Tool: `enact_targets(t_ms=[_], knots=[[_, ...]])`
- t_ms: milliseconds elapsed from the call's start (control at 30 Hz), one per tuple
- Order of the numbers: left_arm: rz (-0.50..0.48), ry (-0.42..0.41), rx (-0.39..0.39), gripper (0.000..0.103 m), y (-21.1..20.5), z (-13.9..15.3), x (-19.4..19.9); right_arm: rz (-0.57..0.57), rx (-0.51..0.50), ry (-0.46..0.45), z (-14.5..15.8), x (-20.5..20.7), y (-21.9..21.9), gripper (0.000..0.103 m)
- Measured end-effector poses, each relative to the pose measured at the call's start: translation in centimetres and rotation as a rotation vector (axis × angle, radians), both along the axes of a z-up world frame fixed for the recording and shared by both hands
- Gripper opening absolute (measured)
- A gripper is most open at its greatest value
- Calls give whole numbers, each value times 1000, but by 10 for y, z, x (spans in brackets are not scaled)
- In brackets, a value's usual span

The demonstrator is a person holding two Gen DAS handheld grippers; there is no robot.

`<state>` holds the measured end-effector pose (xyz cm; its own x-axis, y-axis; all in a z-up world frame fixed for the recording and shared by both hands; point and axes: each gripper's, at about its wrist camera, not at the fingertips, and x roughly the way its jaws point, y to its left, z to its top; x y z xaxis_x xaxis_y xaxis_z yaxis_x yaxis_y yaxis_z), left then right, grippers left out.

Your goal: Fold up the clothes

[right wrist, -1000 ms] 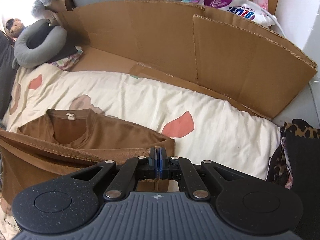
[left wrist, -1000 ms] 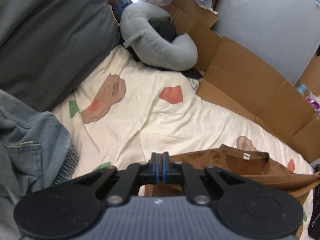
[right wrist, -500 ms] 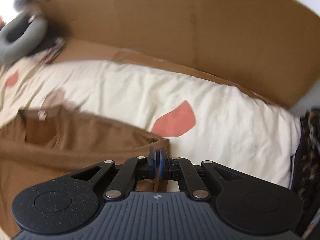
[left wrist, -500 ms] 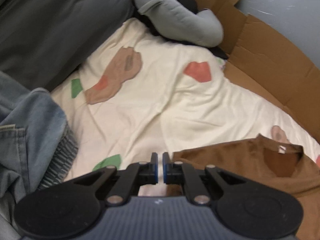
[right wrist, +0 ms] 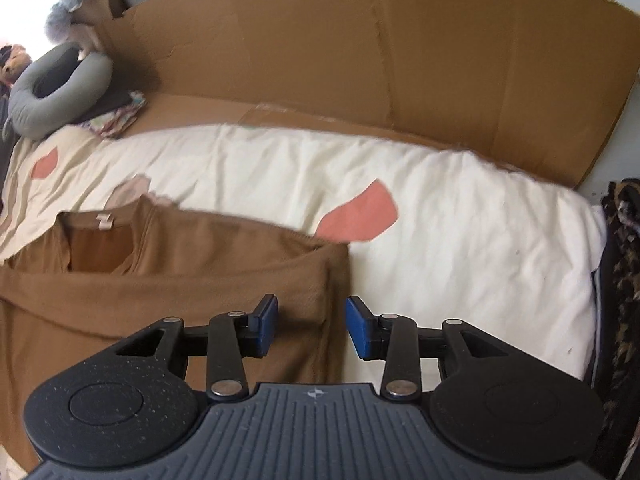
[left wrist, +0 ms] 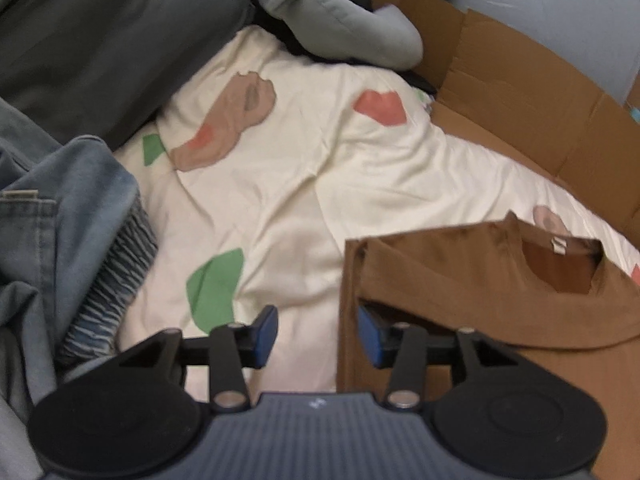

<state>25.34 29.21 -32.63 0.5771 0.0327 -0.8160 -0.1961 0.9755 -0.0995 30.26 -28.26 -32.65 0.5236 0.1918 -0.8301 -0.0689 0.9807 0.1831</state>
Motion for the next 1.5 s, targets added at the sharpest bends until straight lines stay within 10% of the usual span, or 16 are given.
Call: enact_targets(t_ms=[167,567,1500], knots=[[-52,9,37,53,-15,-9,-1,49,-24,22,-9,-10,13,63],[-60,77,105,54,-32,-36,22,59,-125,57,-43,-2,21,69],[-12,-157,178,54,-31,5,74,-15,-123,-79,-32,64,20,71]])
